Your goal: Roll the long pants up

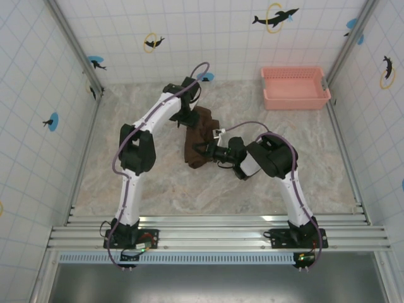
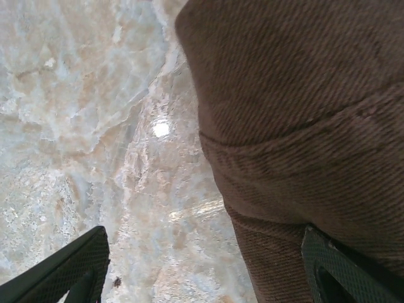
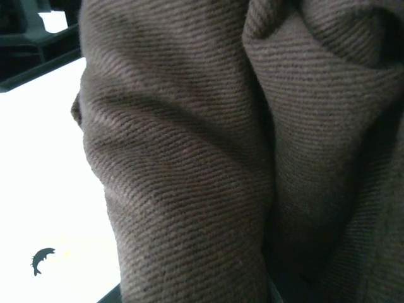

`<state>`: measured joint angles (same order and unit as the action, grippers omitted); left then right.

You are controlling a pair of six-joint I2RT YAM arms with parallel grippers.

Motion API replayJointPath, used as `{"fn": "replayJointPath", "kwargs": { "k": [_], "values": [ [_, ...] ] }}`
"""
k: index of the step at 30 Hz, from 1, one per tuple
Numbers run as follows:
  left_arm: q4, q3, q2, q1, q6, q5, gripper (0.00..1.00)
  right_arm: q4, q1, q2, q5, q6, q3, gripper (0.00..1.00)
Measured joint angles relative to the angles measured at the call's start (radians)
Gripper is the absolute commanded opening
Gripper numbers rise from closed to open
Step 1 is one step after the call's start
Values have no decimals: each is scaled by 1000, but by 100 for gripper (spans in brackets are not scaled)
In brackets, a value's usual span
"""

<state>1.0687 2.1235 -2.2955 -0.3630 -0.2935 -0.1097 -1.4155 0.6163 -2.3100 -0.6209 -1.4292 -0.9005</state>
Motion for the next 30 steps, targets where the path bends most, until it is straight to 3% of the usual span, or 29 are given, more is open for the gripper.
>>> {"fn": "replayJointPath", "kwargs": {
  "k": [5,15,19,25,27,30],
  "values": [
    [-67,-106,75,-16,-25,-19,97,-39,-1,-15,8,-16,8,31],
    [-112,-238,267,-26,-60,177,97,-61,-3,-36,-2,-52,-6,31],
    [-101,-181,217,-32,-74,223,97,-65,-5,-44,-8,-64,-17,31],
    [-75,-37,18,-35,-78,227,97,-72,-6,-47,-16,-67,-18,31],
    [-46,6,-54,-39,-79,200,92,-72,-6,-47,-17,-67,-18,32],
    [3,79,-149,-47,-86,129,62,-69,-6,-48,-22,-67,-23,34]
  ]
}}
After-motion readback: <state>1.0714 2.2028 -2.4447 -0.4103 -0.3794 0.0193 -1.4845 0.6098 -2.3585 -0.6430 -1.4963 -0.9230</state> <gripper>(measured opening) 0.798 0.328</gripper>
